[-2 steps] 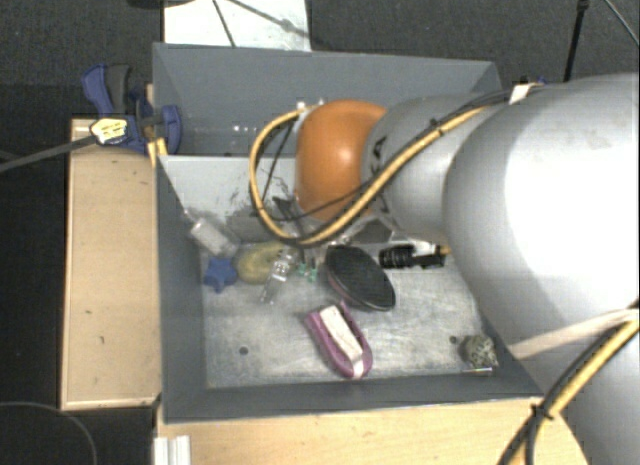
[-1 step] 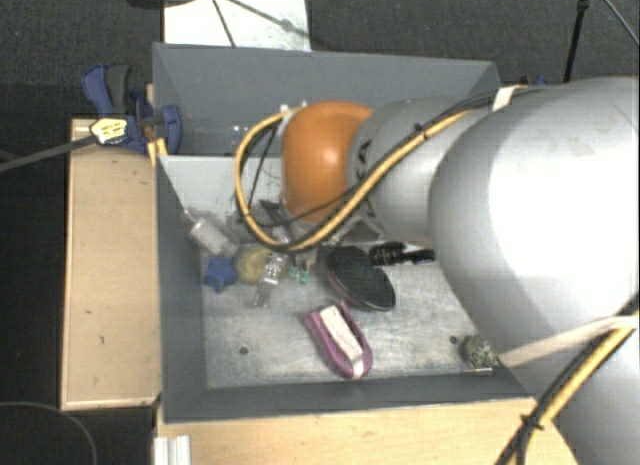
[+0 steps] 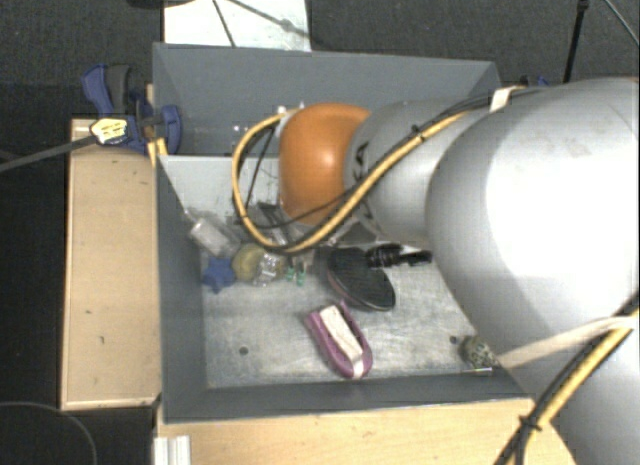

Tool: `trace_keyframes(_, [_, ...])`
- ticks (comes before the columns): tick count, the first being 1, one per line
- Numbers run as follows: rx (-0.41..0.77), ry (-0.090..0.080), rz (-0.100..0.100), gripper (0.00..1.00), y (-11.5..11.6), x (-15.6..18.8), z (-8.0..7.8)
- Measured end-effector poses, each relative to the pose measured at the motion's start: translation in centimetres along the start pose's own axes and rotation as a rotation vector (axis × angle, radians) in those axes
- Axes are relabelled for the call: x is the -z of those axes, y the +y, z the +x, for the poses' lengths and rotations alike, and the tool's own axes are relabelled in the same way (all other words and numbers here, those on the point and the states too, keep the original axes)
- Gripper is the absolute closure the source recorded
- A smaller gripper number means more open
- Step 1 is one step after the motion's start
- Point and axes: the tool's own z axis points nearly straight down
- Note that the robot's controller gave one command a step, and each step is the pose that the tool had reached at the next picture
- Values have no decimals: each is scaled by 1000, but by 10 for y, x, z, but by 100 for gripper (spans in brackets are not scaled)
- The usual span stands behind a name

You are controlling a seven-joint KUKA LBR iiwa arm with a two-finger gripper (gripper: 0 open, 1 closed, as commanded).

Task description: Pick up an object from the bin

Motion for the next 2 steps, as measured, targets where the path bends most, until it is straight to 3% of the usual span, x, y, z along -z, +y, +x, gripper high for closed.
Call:
trace_keyframes(1, [-1,-7,-5,100,1,88,-3])
trace_keyframes(2, [0,-3,-3,100,2,113,-4])
